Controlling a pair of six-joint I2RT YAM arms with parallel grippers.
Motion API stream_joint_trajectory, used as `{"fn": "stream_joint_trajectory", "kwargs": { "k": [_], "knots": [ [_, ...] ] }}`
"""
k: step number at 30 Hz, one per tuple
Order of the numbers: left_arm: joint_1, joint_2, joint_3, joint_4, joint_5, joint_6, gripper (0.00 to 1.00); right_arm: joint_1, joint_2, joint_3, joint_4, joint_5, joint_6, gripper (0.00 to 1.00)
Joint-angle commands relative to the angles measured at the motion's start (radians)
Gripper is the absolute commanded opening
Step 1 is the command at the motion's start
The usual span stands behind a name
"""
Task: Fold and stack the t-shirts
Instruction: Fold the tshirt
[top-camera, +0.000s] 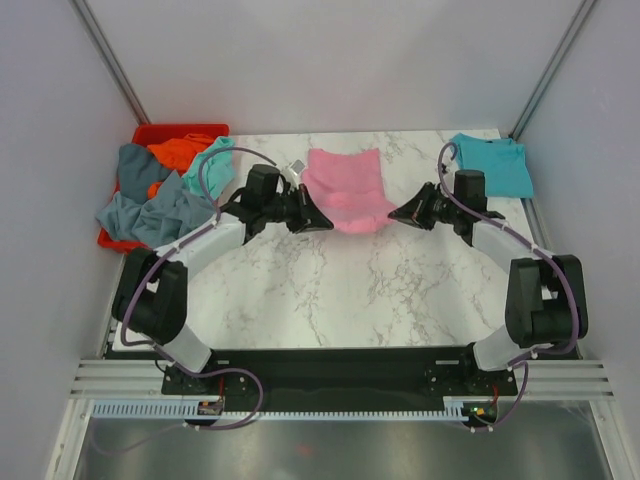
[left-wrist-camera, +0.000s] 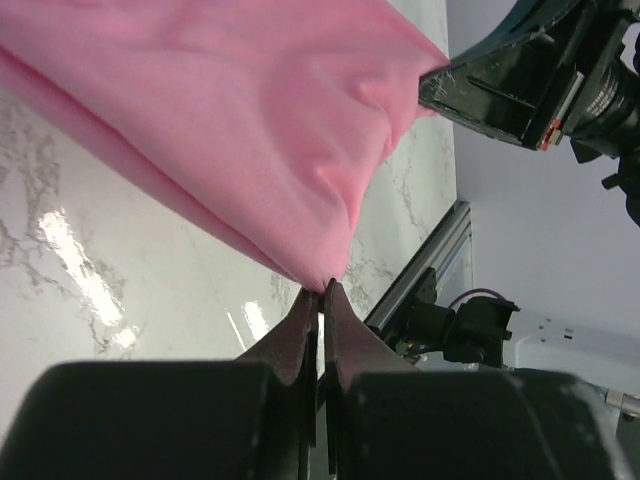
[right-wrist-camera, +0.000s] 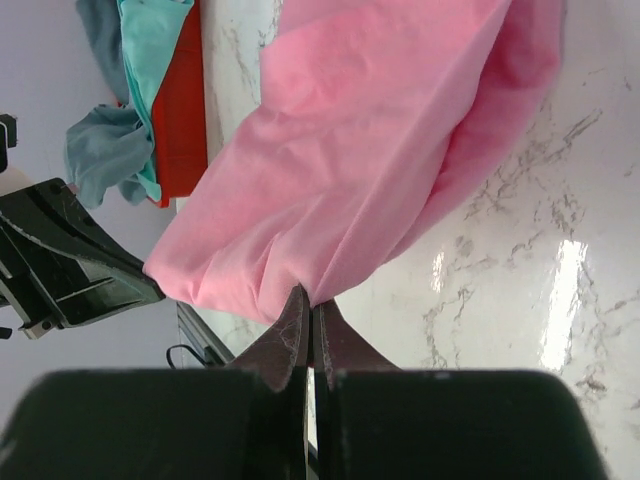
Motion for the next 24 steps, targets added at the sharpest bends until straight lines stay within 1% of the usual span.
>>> {"fn": "stream_joint_trajectory", "kwargs": {
  "k": [1, 6, 10, 17, 20, 24],
  "knots": [
    [-0.033, -0.082, -0.041, -0.029, 0.015, 0.060, 0.02, 0.001, -0.079, -0.031, -0.041, -0.019, 0.003, 0.00],
    [-0.036, -0.138, -0.104, -0.084, -0.009, 0.078, 0.02, 0.001, -0.154, -0.067, -0.064, -0.010, -0.007, 0.00],
    [-0.030, -0.174, -0.112, -0.127, -0.046, 0.098, 0.02, 0.004, -0.165, -0.051, -0.071, -0.010, -0.018, 0.00],
    [0.016, -0.202, -0.062, -0.173, -0.103, 0.142, 0.02, 0.007, -0.115, 0.024, -0.046, -0.002, -0.009, 0.00],
    [0.050, -0.173, -0.032, -0.173, -0.120, 0.161, 0.02, 0.013, -0.056, 0.068, 0.006, 0.001, 0.003, 0.00],
    [0.076, -0.119, 0.056, -0.173, -0.131, 0.199, 0.02, 0.024, 0.020, 0.146, 0.038, 0.002, 0.006, 0.00]
  ]
}}
